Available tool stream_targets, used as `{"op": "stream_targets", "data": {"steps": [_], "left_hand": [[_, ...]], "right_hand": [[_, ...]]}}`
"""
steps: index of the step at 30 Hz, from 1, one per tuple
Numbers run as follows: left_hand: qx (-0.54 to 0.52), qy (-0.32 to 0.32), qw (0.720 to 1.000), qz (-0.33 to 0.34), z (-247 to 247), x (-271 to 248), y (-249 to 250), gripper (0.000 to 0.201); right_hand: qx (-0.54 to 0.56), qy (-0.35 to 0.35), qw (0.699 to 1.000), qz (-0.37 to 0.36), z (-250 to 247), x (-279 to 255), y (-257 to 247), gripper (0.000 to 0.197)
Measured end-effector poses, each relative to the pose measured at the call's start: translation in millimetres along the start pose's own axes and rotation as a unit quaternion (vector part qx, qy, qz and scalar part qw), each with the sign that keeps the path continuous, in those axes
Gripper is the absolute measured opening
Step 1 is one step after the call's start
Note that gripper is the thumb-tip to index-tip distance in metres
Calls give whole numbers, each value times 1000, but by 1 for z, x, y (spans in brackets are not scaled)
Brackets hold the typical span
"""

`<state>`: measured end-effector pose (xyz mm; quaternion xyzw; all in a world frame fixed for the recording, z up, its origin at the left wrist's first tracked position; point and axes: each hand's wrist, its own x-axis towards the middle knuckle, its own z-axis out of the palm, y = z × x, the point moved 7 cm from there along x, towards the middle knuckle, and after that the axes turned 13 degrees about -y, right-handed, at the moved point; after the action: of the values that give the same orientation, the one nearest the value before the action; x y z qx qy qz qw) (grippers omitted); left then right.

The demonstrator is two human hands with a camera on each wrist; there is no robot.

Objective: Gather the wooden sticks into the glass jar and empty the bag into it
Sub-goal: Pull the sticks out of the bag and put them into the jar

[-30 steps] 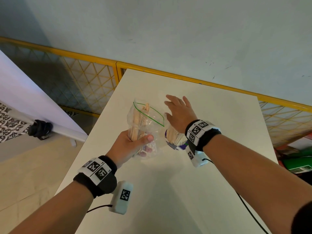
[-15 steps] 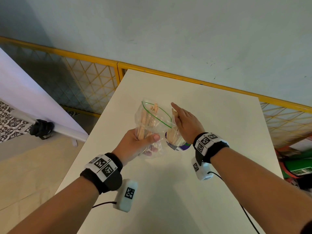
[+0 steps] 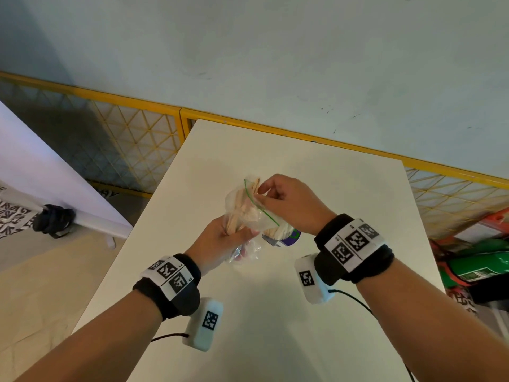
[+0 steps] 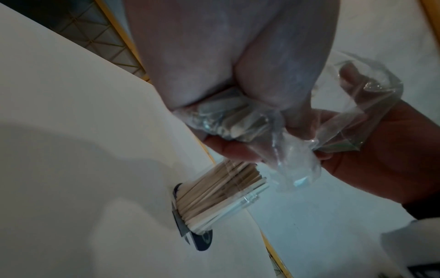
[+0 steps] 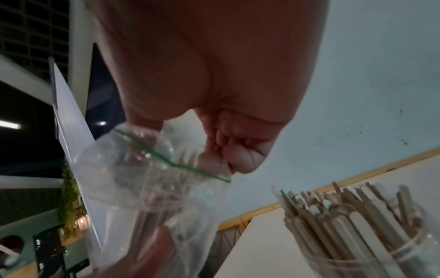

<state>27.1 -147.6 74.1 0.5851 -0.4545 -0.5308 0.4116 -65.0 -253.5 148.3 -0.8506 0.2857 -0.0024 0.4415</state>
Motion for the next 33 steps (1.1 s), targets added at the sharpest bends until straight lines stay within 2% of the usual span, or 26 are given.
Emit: {"op": "stream_targets", "data": {"steps": [2, 4, 10, 12, 15, 19, 21, 24, 27, 29, 33], "left_hand": [[18, -32, 999, 6, 11, -1, 6, 46], [48, -55, 997, -3, 20, -1, 8, 54], [62, -61, 996, -21, 17, -2, 7, 47], [24, -51, 998, -6, 11, -6, 10, 34], [-27, -28, 999, 16, 5, -11, 13, 23], [-9, -37, 998, 45, 10, -11, 18, 38], [3, -53, 998, 44, 17, -8, 18, 38], [-9, -72, 997, 41, 25, -6, 19, 35], [-25, -85, 995, 46, 28, -4, 20, 35], [-28, -91, 995, 41, 28, -4, 20, 32], [-31, -87, 996, 11, 25, -5, 11, 35]], "right_hand": [[-6, 6, 1000, 9, 5, -1, 2, 22], [-11, 9, 1000, 3, 12, -2, -1, 22], [27, -10, 1000, -11, 16, 4, -5, 26], [60, 12, 998, -16, 8, 1, -3, 30], [134, 80, 988, -17, -12, -5, 2, 24], [207, 124, 970, -21, -23, -7, 3, 23], [242, 117, 963, -20, -21, -6, 1, 22], [315, 66, 947, 10, -13, -3, 4, 10], [375, 27, 925, 62, -2, 0, 12, 21], [358, 39, 929, 86, -1, 1, 15, 26], [166, 46, 983, 68, -11, 6, 9, 34]]}}
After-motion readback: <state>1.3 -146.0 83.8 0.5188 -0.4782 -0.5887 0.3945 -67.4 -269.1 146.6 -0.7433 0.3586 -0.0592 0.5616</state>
